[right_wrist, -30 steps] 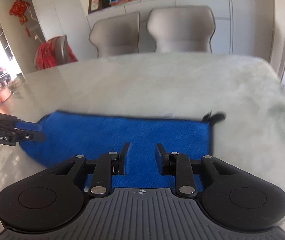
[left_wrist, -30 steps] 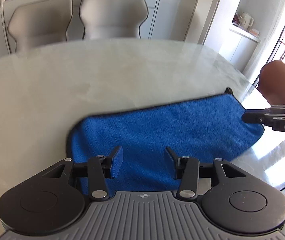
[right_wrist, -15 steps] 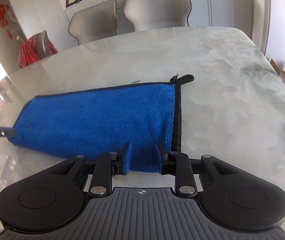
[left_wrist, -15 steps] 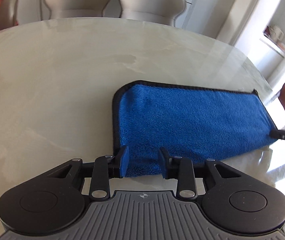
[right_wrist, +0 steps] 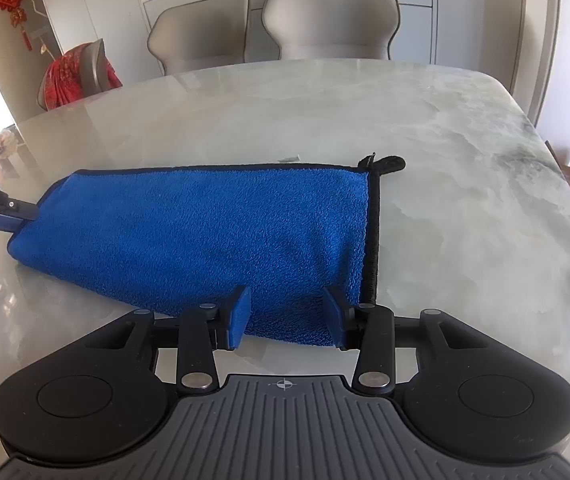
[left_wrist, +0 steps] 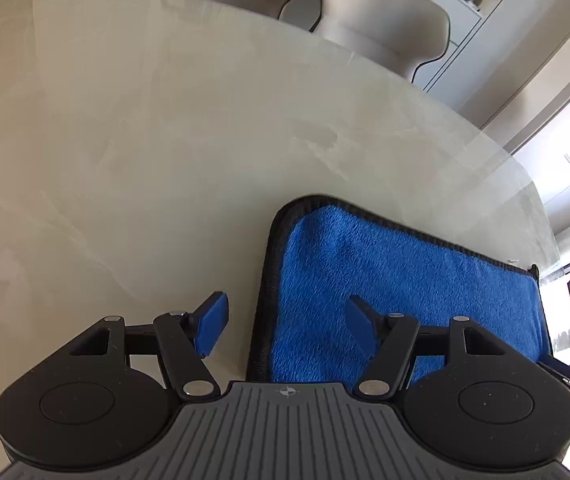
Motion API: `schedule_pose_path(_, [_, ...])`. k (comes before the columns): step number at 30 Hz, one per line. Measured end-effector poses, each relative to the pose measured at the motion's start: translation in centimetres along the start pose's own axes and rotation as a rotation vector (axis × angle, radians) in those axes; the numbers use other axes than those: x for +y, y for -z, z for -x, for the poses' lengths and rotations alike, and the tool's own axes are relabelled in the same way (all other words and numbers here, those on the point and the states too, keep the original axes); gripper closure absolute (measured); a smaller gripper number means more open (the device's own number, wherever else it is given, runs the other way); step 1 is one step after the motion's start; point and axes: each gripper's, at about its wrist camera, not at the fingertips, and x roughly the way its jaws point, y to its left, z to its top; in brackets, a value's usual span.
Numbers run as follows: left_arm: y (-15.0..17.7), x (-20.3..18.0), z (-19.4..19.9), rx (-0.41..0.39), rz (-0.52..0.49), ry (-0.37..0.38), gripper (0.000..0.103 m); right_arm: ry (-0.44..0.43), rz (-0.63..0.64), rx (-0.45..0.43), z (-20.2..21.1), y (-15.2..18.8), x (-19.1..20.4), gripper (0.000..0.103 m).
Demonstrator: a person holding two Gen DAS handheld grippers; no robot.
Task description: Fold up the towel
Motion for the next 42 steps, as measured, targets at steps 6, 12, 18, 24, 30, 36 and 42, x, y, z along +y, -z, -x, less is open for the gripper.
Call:
schedule_pose_path(6, [-0.1,-2.2,-1.0,0.051,-0.116,-0.052,0.02,-0.001,-0.003,-0.006,0.0,0.1,0.0,0.061])
schedule_pose_path(12, [0.6,-4.0,-1.0,0.039,-0.199,-0.099,0.04,-0.003,-0.003,-0.008,-0.1,0.0,0.0,0.061])
schedule_pose_path(18, [0.0,-3.7,-0.5,0.074,-0.144,-0.035,0.09,0.0,-0.007,-0.01,-0.1,-0.1,0.0,0.06])
schedule_pose_path(24, [-0.8,-3.3,0.4,0.07,-0.063,0.043,0.091,-0.011,0.151,-0.073,1.8,-1.1,3.9,0.06])
schedule_pose_path(30, [-1.7,-3.3,0.6,0.086,0.005,0.097,0.091,-0.246,0.462,-0.125,2.0,-1.1,14.0,0.06])
schedule_pose_path(36, [-1.8,-3.2,0.4,0.097,0.051,0.116,0.091,-0.331,0.582,-0.154,-1.7,-0.4,21.3,0.059])
schedule_pose_path(42, [-2.1,-2.5,-0.5,0.118,0.101,0.123,0.09,-0.185,0.634,-0.221,-5.4,0.1,24.7,0.059])
